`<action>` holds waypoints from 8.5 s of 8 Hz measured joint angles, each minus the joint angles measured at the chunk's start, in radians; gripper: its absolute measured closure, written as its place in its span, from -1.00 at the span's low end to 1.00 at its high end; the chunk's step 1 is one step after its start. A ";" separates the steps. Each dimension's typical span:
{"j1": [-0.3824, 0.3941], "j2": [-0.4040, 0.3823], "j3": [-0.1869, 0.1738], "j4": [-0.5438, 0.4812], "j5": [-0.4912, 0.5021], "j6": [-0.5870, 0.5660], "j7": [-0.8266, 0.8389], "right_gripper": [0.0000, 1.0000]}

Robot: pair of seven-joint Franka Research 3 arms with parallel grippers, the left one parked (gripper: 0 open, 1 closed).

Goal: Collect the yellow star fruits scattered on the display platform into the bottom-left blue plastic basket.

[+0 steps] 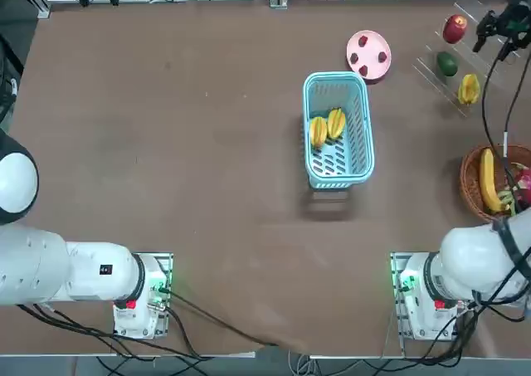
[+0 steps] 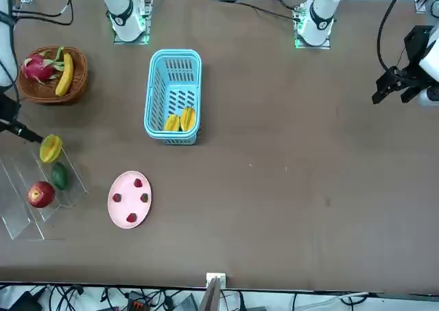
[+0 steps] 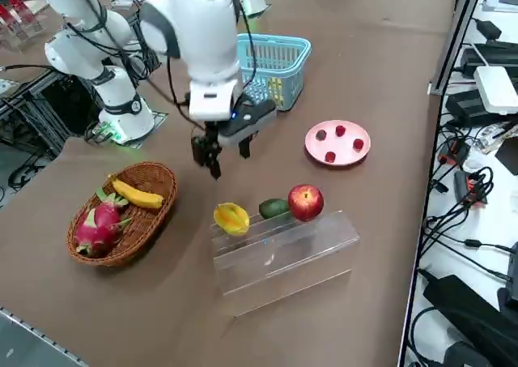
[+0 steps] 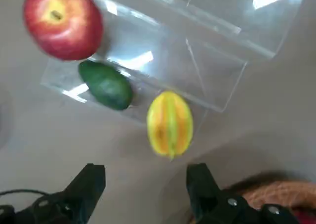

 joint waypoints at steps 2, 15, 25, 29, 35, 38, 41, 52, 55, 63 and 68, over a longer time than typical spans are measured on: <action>-0.025 0.043 0.000 0.001 0.000 0.103 -0.049 -1.00; -0.133 0.140 0.008 -0.093 0.001 0.214 -0.092 -1.00; -0.141 0.176 0.049 -0.118 0.024 0.324 -0.092 -1.00; -0.140 0.175 0.053 -0.116 0.025 0.327 -0.092 -0.51; -0.137 0.152 0.062 -0.112 0.027 0.281 -0.098 0.43; -0.114 0.078 0.062 -0.064 0.027 0.044 -0.093 0.56; 0.002 -0.084 0.066 -0.002 0.037 -0.311 0.062 0.59; 0.823 -0.273 0.079 -0.167 0.210 -0.299 0.934 0.38; 0.825 -0.277 0.055 -0.186 0.209 -0.287 0.933 -0.63; 0.373 -0.281 0.020 0.117 0.085 -0.457 0.265 -1.00; 0.381 -0.275 0.069 0.348 -0.030 -0.650 0.033 -1.00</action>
